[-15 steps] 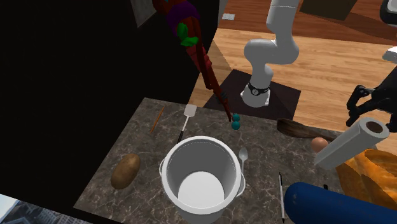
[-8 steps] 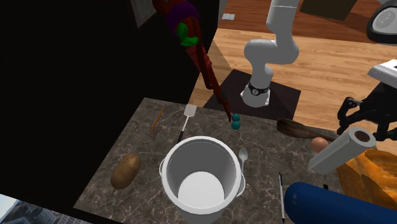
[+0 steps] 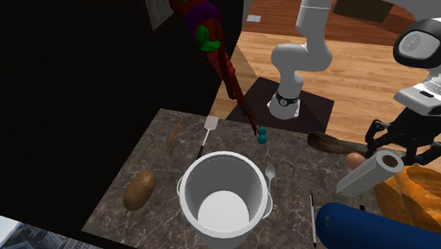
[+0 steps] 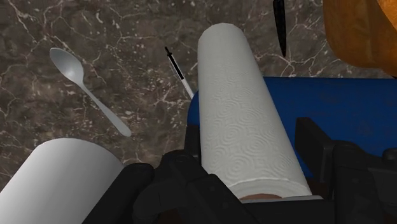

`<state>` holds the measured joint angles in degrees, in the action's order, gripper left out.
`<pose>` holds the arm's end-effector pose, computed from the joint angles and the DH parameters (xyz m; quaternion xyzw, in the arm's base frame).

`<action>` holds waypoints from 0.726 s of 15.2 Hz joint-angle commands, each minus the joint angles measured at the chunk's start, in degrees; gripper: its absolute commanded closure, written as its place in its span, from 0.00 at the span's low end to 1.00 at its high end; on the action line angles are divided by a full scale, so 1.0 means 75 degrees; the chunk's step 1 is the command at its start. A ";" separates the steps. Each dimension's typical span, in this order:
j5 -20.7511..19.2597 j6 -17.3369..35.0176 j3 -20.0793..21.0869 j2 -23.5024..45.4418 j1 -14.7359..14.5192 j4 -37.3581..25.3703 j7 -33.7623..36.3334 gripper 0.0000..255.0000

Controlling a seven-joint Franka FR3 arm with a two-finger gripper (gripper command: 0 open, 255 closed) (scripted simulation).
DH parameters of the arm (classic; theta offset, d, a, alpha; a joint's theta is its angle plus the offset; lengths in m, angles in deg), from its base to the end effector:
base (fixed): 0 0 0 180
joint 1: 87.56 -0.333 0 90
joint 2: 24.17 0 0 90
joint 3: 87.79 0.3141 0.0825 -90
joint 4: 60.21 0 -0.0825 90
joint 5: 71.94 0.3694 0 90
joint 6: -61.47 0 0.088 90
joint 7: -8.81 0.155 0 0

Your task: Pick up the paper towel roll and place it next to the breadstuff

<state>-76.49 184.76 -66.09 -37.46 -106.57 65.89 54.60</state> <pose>0.3778 0.3233 0.4466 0.9933 -0.0262 0.1130 0.0003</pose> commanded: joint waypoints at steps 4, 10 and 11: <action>-0.0093 0.0516 0.0043 0.0146 0.0014 0.0383 0.0120 1.00; -0.0261 0.1132 0.0104 0.0397 0.0046 0.0775 0.0308 1.00; -0.0295 0.1234 0.0114 0.0446 0.0052 0.0835 0.0344 1.00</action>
<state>-78.46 193.22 -65.30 -34.45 -106.23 71.69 56.93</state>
